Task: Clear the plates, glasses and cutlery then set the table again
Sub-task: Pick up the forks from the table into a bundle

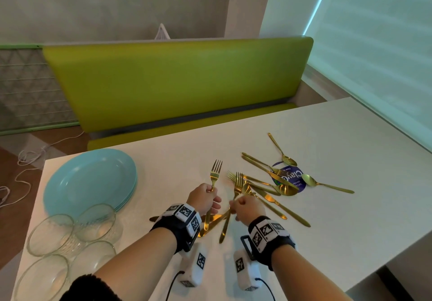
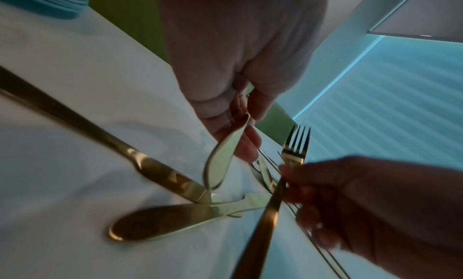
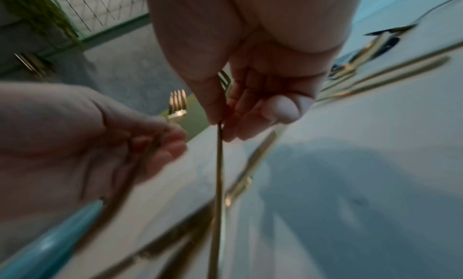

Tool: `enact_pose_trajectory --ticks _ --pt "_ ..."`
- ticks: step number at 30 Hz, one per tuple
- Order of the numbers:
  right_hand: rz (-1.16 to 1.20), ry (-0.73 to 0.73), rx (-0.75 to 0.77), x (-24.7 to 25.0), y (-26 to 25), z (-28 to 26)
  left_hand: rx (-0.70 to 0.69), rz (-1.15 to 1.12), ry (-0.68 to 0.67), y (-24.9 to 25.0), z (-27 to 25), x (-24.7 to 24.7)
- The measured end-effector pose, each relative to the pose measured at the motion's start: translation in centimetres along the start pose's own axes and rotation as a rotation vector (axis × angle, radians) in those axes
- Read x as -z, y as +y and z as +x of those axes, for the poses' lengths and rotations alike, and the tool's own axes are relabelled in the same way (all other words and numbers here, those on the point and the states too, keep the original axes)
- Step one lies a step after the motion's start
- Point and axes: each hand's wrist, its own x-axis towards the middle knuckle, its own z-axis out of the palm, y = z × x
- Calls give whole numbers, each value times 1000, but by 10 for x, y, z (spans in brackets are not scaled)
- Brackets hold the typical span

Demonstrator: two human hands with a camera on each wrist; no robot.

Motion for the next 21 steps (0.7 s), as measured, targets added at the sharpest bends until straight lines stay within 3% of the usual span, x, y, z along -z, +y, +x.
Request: enact_pose_trajectory --ticks 3,6,11,21 --pt "132 -59 146 16 -17 1 18 8 -63 4 1 -4" --pt "189 -132 187 22 -23 7 12 -37 -150 7 2 -10" --pt "231 -187 150 19 -18 15 28 -184 -135 9 0 -18" --pt "185 -114 104 22 -14 21 -1 -91 -85 7 2 -32"
